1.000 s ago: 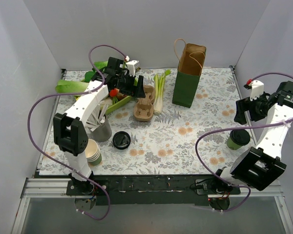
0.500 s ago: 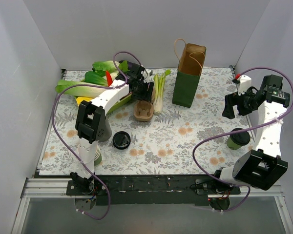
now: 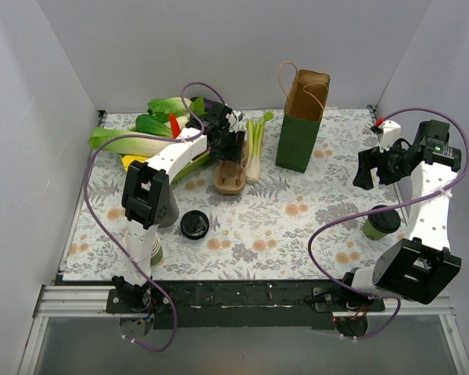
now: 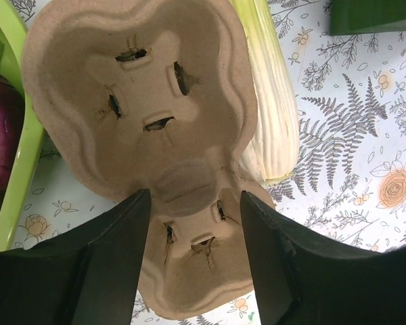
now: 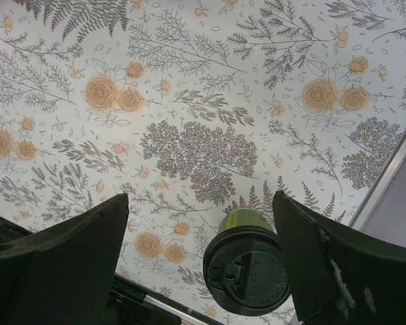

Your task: Pack the takeout coffee

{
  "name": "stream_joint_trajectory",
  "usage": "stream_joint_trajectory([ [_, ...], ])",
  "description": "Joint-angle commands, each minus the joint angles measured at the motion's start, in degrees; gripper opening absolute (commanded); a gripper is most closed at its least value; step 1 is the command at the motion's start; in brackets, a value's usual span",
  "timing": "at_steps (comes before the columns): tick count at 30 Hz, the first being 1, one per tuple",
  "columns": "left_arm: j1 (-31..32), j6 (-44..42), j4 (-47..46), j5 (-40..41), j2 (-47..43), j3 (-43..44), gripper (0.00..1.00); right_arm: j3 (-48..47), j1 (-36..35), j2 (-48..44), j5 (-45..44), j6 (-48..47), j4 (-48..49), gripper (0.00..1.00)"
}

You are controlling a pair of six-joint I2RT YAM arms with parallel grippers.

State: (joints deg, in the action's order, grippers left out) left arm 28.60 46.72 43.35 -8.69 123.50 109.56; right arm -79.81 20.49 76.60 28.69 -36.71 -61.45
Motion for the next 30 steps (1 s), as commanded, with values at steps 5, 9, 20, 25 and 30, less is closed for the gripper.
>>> stream_joint_trajectory([
  [5, 0.93, 0.04, 0.24, 1.57, 1.21, 1.36, 0.5, -0.08, -0.45, 0.57, 1.55, 1.03, 1.42, 0.94],
  [9, 1.11, -0.05, 0.24, 2.62, 1.65, 1.71, 0.49, 0.27, -0.45, 0.66, 1.64, 1.11, 1.68, 0.94],
  [20, 2.51, -1.63, 0.24, 5.61, 3.06, 3.38, 0.3, 0.18, -0.72, 1.1, 1.9, 1.73, 2.12, 0.93],
  [25, 2.69, -3.56, 1.29, 5.79, 1.31, 4.35, 0.0, 0.09, -0.89, 1.45, 1.99, 1.82, 2.39, 0.93],
  [30, 1.64, -3.83, 2.44, 2.89, -3.52, 3.91, 0.0, -1.13, -1.33, 2.42, 2.34, 1.99, 2.56, 0.93],
])
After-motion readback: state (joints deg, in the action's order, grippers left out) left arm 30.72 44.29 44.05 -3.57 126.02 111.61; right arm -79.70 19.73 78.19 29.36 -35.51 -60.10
